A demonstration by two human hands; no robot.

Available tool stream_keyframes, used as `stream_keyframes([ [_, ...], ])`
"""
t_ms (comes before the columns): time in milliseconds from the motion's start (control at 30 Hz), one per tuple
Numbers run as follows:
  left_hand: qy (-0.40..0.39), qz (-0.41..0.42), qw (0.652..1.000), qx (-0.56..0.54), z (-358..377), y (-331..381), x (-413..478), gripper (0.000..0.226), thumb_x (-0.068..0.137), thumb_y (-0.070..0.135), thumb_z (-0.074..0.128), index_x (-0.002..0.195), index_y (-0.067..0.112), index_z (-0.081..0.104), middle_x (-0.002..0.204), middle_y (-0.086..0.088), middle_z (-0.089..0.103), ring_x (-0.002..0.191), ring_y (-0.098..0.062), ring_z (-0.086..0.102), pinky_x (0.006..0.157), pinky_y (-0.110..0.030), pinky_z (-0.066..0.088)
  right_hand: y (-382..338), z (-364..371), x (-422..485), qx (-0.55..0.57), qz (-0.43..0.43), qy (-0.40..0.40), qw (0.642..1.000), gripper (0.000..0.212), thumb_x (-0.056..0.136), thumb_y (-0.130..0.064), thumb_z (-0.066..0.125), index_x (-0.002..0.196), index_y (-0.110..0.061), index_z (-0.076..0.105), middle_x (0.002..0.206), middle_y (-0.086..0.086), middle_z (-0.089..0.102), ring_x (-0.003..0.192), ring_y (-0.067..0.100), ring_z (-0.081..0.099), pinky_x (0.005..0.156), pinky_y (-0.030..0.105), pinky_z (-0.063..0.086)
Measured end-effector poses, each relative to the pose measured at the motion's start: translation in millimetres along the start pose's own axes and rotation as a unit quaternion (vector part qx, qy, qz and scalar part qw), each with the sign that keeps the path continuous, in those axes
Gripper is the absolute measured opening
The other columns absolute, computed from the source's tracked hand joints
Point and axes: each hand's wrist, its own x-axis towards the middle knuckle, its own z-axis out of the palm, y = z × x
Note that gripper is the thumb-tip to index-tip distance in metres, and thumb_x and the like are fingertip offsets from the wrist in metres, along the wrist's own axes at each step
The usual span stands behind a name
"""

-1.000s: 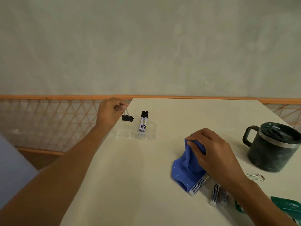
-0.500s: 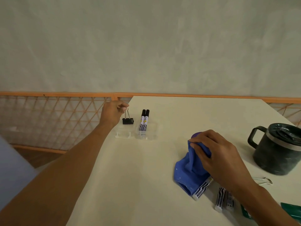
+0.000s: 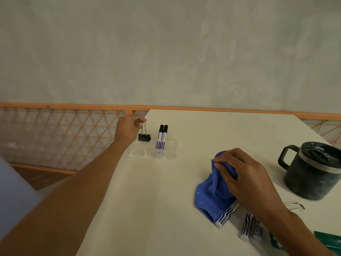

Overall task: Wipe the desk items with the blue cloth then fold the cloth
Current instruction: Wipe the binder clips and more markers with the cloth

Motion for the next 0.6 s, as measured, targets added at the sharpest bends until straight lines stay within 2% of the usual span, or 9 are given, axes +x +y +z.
stream_keyframes([
  [200, 0.007, -0.004, 1.0, 0.003, 1, -5, 1, 0.033, 0.096, -0.01, 0.068, 0.112, 0.015, 0.083, 0.1, -0.003, 0.079, 0.085, -0.015, 0.074, 0.094, -0.037, 0.063, 1, -1, 1, -0.004, -0.003, 0.0, 1.0, 0.015, 0.096, -0.013, 0.076, 0.107, -0.023, 0.078, 0.108, -0.012, 0.067, 0.085, 0.012, 0.066, 0.07, 0.034, 0.059],
  [367, 0.043, -0.004, 0.999, 0.021, -4, -5, -6, 0.025, 0.095, 0.002, 0.075, 0.112, 0.02, 0.082, 0.099, 0.003, 0.078, 0.088, -0.016, 0.073, 0.089, -0.041, 0.063, 1, -6, 3, 0.009, 0.02, 0.019, 1.0, 0.016, 0.097, -0.019, 0.076, 0.112, -0.025, 0.08, 0.109, -0.012, 0.068, 0.084, 0.01, 0.067, 0.07, 0.03, 0.058],
  [500, 0.103, -0.011, 0.995, 0.001, -9, 10, -34, 0.021, 0.094, 0.01, 0.078, 0.114, 0.017, 0.078, 0.104, 0.005, 0.076, 0.09, -0.011, 0.071, 0.09, -0.041, 0.063, 3, -15, 8, 0.038, 0.087, 0.04, 0.995, 0.017, 0.097, -0.023, 0.078, 0.112, -0.029, 0.081, 0.106, -0.014, 0.07, 0.083, 0.001, 0.064, 0.075, 0.01, 0.048],
  [600, 0.099, -0.012, 0.994, -0.042, -6, 31, -66, 0.02, 0.096, 0.007, 0.074, 0.113, 0.017, 0.079, 0.104, 0.008, 0.076, 0.087, -0.004, 0.069, 0.085, -0.029, 0.061, 6, -24, 11, 0.083, 0.154, 0.036, 0.984, 0.013, 0.098, -0.031, 0.076, 0.109, -0.037, 0.08, 0.103, -0.021, 0.073, 0.087, -0.004, 0.067, 0.074, 0.011, 0.051],
])
